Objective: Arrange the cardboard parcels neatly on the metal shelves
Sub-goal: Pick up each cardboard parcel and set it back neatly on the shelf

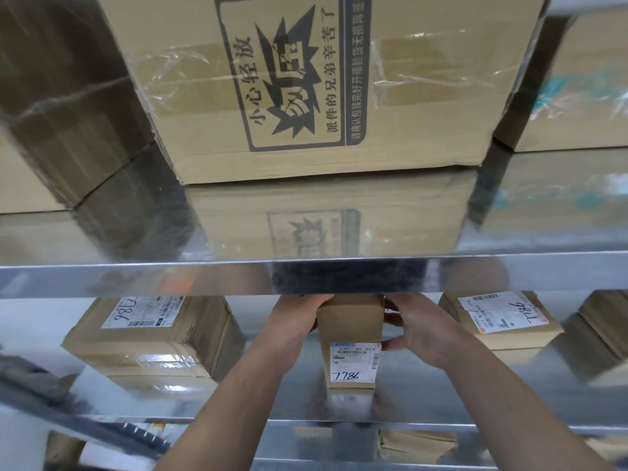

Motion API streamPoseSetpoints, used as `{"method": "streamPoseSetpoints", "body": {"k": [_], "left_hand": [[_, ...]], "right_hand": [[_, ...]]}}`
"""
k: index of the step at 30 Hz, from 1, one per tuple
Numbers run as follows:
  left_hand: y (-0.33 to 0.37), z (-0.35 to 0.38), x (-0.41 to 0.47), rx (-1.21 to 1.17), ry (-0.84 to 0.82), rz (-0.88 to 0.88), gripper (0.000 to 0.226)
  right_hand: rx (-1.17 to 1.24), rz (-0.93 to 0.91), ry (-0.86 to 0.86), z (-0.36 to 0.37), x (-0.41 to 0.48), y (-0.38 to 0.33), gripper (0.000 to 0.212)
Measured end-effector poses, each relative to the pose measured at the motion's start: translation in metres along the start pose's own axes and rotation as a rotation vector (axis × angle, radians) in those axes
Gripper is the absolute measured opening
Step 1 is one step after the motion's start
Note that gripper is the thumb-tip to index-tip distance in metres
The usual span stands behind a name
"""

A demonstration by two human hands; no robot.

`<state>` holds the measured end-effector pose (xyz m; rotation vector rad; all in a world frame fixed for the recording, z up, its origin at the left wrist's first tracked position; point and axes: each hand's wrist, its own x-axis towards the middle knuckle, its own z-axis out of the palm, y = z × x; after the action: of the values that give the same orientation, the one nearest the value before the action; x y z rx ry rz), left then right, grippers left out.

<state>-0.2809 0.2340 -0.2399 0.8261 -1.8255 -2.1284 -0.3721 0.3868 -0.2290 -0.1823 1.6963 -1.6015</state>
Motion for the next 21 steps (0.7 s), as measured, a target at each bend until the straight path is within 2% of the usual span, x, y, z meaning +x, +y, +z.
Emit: {"method": "streamPoseSetpoints", "body": {"k": [7,14,17,21], "left_hand": [[-0.001,0.000,0.002,0.063,0.031,-0.015,0.005],[-0.001,-0.002,0.004,0.098,0.052,-0.046,0.011],[-0.002,0.000,0.008,0.140,0.065,-0.043,0.004],[-0.001,0.002,0.009,0.159,0.070,-0.039,0.005]], "right_hand": [[-0.087,-0.015,0.041,0.009,-0.007,-0.010,0.010],[-0.133,-0.039,0.037,0.011,-0.006,-0.014,0.007],[-0.137,-0.044,0.040,0.010,-0.004,-0.012,0.007],[-0.155,-0.054,0.041,0.011,-0.002,-0.010,0.009]]}}
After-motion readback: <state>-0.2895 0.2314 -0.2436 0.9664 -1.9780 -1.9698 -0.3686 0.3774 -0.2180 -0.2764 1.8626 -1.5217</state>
